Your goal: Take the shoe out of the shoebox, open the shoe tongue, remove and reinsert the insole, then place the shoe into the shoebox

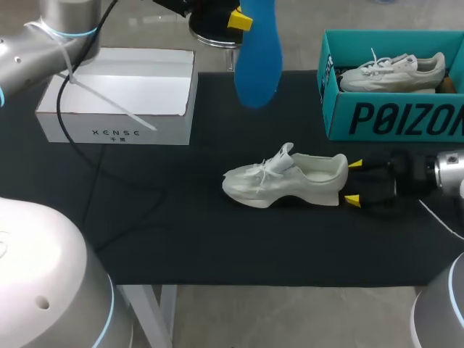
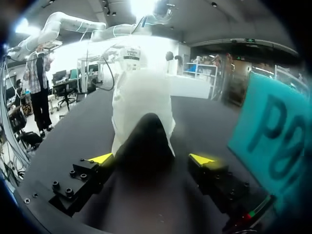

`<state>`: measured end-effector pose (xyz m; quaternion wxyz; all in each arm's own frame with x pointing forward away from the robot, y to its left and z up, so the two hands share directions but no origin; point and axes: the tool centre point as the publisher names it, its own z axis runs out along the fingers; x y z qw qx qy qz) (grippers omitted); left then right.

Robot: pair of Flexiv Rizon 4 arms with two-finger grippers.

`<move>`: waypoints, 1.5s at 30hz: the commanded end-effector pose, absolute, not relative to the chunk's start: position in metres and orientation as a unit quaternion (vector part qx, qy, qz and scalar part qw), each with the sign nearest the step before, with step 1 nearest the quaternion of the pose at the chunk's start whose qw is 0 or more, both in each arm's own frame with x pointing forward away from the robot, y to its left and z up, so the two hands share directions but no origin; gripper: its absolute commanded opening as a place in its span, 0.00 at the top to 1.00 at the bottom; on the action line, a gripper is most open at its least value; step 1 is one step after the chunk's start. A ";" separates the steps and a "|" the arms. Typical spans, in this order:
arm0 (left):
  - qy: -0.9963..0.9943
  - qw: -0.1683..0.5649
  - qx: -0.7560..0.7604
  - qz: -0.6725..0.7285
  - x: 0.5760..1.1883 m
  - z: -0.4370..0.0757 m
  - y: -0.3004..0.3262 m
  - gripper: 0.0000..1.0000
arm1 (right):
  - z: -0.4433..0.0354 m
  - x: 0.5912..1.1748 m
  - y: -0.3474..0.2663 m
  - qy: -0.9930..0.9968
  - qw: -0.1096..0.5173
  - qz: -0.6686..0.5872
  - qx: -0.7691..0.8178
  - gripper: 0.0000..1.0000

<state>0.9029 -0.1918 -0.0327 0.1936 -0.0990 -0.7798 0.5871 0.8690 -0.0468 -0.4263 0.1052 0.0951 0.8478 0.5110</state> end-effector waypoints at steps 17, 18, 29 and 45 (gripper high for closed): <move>-0.780 0.194 -0.100 0.587 0.904 -0.033 -0.192 1.00 | -0.308 0.837 -0.086 0.957 0.131 0.219 0.140 0.00; -0.780 0.194 -0.100 0.587 0.904 -0.033 -0.192 1.00 | -0.305 0.837 -0.084 0.960 0.130 0.207 0.139 0.00; -0.780 0.194 -0.100 0.587 0.904 -0.033 -0.192 1.00 | -0.286 0.838 -0.064 0.983 0.106 0.109 0.104 0.00; -0.780 0.194 -0.100 0.587 0.904 -0.033 -0.192 1.00 | -0.277 0.778 -0.115 0.986 0.084 0.087 0.112 0.00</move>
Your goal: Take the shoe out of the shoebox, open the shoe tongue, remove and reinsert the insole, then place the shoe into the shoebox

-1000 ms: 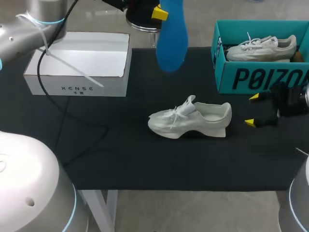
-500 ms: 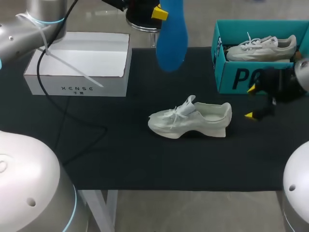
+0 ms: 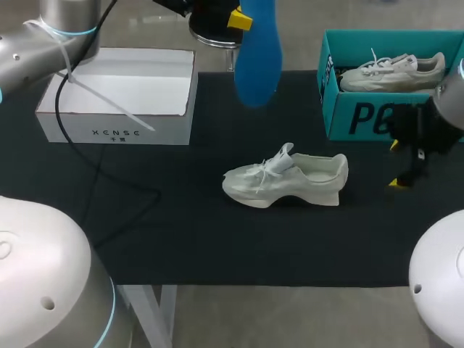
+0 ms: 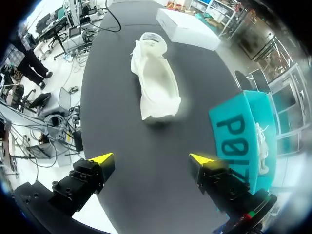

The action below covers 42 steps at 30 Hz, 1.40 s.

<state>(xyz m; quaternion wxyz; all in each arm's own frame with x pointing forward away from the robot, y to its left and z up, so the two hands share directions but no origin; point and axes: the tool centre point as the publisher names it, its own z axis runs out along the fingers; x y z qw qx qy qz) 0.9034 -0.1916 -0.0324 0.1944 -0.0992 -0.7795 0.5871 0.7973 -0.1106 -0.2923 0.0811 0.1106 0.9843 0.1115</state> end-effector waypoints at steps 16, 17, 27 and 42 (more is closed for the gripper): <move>-0.780 0.194 -0.100 0.587 0.904 -0.033 -0.192 1.00 | -0.263 0.822 -0.067 0.989 0.083 0.101 0.065 0.00; -0.780 0.194 -0.100 0.587 0.904 -0.033 -0.192 1.00 | -0.263 0.827 -0.061 0.990 0.081 0.097 0.062 0.00; -0.780 0.194 -0.100 0.587 0.904 -0.033 -0.192 1.00 | -0.277 0.868 -0.009 0.988 0.074 0.124 0.056 0.00; -0.780 0.194 -0.100 0.587 0.904 -0.033 -0.192 1.00 | -0.321 0.892 0.025 0.977 0.071 0.193 0.059 0.00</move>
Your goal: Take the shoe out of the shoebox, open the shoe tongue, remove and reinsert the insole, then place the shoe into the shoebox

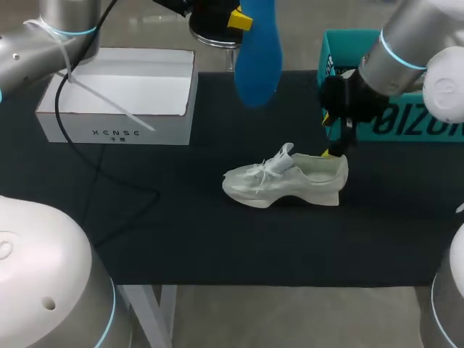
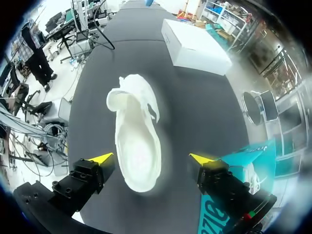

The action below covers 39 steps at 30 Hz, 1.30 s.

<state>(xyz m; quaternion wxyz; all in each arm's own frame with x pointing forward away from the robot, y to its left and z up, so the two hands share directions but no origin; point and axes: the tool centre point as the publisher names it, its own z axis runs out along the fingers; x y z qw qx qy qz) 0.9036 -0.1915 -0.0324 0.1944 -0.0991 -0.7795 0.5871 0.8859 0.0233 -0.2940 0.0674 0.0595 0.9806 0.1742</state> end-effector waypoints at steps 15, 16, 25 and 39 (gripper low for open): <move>-0.780 0.194 -0.100 0.587 0.904 -0.033 -0.192 1.00 | -0.345 0.915 0.032 0.981 0.044 0.183 0.049 0.00; -0.780 0.194 -0.100 0.587 0.904 -0.033 -0.192 1.00 | -0.348 0.916 0.033 0.982 0.039 0.180 0.046 0.00; -0.780 0.194 -0.100 0.587 0.904 -0.033 -0.192 1.00 | -0.372 0.920 0.028 0.985 0.002 0.165 0.043 0.00; -0.780 0.194 -0.100 0.587 0.904 -0.033 -0.192 1.00 | -0.397 0.908 0.018 0.983 -0.032 0.177 0.043 1.00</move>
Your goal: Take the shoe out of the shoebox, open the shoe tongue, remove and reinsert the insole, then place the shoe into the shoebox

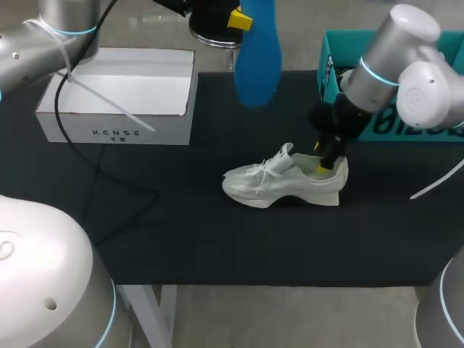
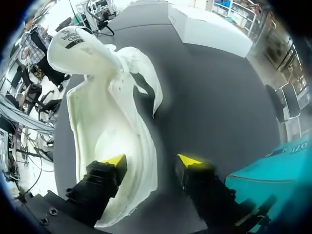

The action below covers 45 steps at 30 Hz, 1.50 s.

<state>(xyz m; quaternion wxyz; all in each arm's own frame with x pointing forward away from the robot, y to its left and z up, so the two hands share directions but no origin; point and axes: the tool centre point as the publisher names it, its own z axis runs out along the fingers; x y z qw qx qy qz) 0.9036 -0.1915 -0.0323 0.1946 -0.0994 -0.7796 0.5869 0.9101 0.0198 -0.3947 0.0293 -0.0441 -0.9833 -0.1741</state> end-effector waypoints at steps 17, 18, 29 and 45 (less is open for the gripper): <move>-0.780 0.194 -0.100 0.587 0.904 -0.033 -0.192 1.00 | -0.382 0.900 0.021 -0.983 0.026 -0.175 -0.038 1.00; -0.780 0.194 -0.100 0.587 0.904 -0.033 -0.192 1.00 | -0.377 0.900 0.020 -0.984 0.022 -0.172 -0.038 1.00; -0.780 0.194 -0.100 0.587 0.904 -0.033 -0.192 1.00 | -0.317 0.891 -0.005 -0.988 -0.010 -0.149 -0.046 1.00; -0.780 0.194 -0.100 0.587 0.904 -0.033 -0.192 1.00 | -0.317 0.891 -0.005 -0.988 -0.010 -0.149 -0.046 1.00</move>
